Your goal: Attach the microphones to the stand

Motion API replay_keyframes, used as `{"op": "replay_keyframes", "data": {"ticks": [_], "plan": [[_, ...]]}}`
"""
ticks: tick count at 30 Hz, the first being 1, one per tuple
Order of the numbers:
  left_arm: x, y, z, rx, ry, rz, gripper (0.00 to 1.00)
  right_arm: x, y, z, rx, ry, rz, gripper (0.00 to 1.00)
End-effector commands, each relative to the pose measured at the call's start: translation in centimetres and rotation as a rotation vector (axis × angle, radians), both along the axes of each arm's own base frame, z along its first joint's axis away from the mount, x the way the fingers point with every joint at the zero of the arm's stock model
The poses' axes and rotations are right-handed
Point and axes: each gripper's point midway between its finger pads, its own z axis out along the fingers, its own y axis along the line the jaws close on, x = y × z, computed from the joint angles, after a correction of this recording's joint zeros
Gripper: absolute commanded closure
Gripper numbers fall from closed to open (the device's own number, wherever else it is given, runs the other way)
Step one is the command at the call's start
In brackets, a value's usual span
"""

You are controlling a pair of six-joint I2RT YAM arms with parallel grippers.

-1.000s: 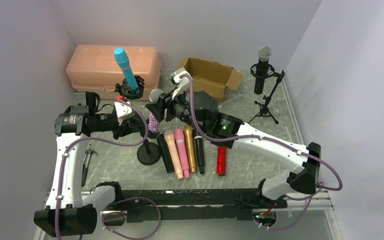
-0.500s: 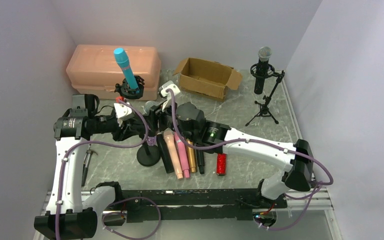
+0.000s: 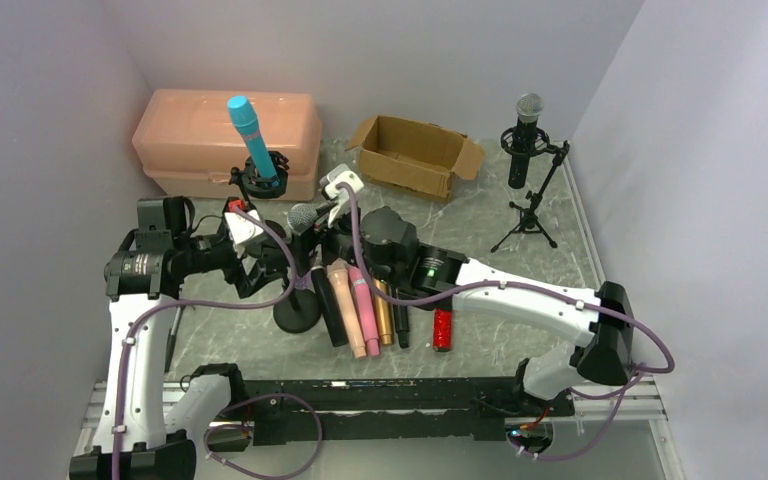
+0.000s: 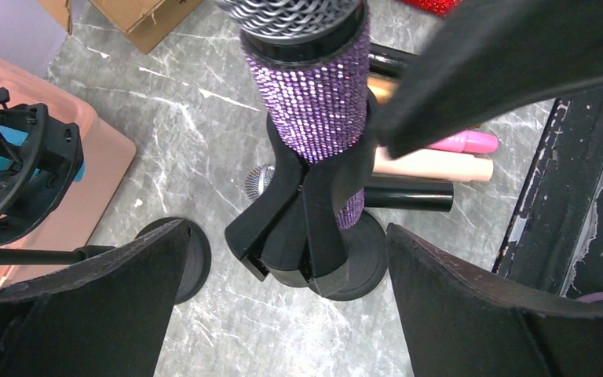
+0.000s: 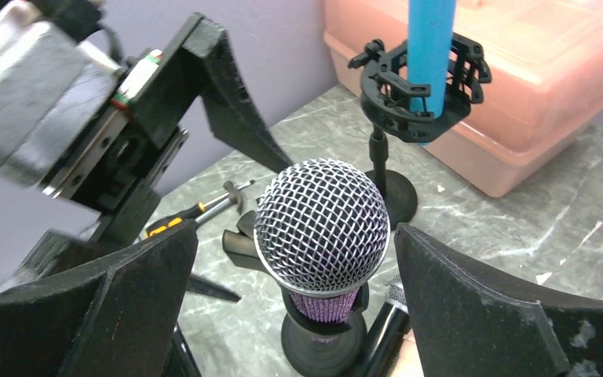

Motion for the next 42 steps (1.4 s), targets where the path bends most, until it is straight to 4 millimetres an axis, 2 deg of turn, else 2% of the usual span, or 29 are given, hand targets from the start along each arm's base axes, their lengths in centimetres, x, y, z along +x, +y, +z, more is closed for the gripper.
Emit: {"op": "replay_keyframes", "data": {"ticks": [1, 3, 5, 8, 12, 17, 21, 25, 33, 36, 39, 42], "plan": [[-0.2, 0.0, 1.5, -0.006, -0.011, 0.005, 0.01, -2.2, -1.5, 3.5, 0.023, -0.074, 0.167, 0.0], [-0.3, 0.1, 2.1, -0.004, -0.011, 0.024, 0.01, -3.5, -2.3, 2.2, -0.023, -0.089, 0.314, 0.0], [-0.2, 0.4, 2.4, -0.002, -0.006, 0.059, 0.01, -4.0, -3.4, 0.9, -0.052, -0.083, 0.419, 0.0], [-0.1, 0.9, 2.8, -0.002, 0.007, 0.119, 0.01, -4.0, -4.6, -0.7, -0.104, -0.099, 0.491, 0.0], [-0.4, 1.5, 3.0, -0.003, 0.039, 0.183, 0.01, -4.0, -4.9, -3.0, -0.177, -0.139, 0.551, 0.0], [-0.8, 2.0, 3.8, -0.018, 0.06, 0.26, 0.0, -2.9, -3.6, -5.3, -0.206, -0.15, 0.581, 0.0], [-1.4, 2.0, 4.4, -0.047, 0.068, 0.301, 0.0, -1.1, -2.2, -5.4, -0.169, -0.177, 0.553, 0.0], [-1.4, 2.7, 4.3, -0.043, 0.084, 0.364, 0.01, 0.9, -0.9, -5.7, -0.129, -0.185, 0.49, 0.0], [-0.4, 3.9, 3.6, -0.039, 0.125, 0.47, 0.01, 0.9, 1.4, -5.7, -0.054, -0.197, 0.557, 0.05], [0.2, 4.6, 3.8, -0.035, 0.132, 0.53, 0.01, 1.1, 2.0, -6.2, -0.035, -0.147, 0.553, 0.08], [0.7, 5.4, 4.0, -0.032, 0.131, 0.587, 0.01, 1.0, 2.5, -6.9, -0.033, -0.118, 0.564, 0.14], [1.3, 6.1, 4.2, -0.034, 0.123, 0.64, 0.0, 1.1, 3.1, -7.3, -0.041, -0.09, 0.56, 0.3]]}}
